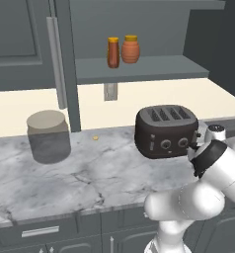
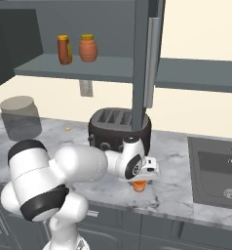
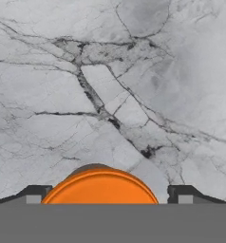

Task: Pick the jam and honey bottle from the counter and place them in the cabinets closest to them.

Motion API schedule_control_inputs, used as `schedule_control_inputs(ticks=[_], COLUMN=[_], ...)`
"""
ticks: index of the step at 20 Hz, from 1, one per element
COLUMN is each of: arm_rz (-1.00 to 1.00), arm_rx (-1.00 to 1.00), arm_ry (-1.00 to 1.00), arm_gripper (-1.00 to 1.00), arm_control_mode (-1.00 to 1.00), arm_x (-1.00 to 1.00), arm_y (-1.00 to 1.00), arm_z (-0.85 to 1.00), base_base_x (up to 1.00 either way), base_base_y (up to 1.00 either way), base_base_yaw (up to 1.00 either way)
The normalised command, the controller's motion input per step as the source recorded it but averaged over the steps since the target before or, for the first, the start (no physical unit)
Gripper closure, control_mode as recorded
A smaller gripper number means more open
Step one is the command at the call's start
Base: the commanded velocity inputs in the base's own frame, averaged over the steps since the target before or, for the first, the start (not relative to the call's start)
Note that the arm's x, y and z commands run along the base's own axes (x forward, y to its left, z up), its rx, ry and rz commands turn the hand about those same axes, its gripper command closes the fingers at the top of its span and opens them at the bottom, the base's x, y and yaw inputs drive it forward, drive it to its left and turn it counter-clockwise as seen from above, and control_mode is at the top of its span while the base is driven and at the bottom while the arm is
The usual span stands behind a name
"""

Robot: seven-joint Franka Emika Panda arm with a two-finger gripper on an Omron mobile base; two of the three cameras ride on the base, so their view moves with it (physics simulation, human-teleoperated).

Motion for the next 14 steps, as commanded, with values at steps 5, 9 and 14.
schedule_control_inputs(ticks=[5, 9, 14], arm_rz=[0.00, 0.00, 0.00], arm_rx=[0.00, 0.00, 0.00], arm_ry=[-0.01, 0.02, 0.00], arm_gripper=[1.00, 1.00, 1.00], arm_control_mode=[-1.00, -1.00, -1.00], arm_x=[-0.09, -0.27, -0.41], arm_y=[0.00, 0.00, 0.05], arm_z=[0.02, 0.25, 0.50], base_base_x=[0.00, 0.00, 0.00], base_base_y=[0.00, 0.00, 0.00], base_base_yaw=[0.00, 0.00, 0.00])
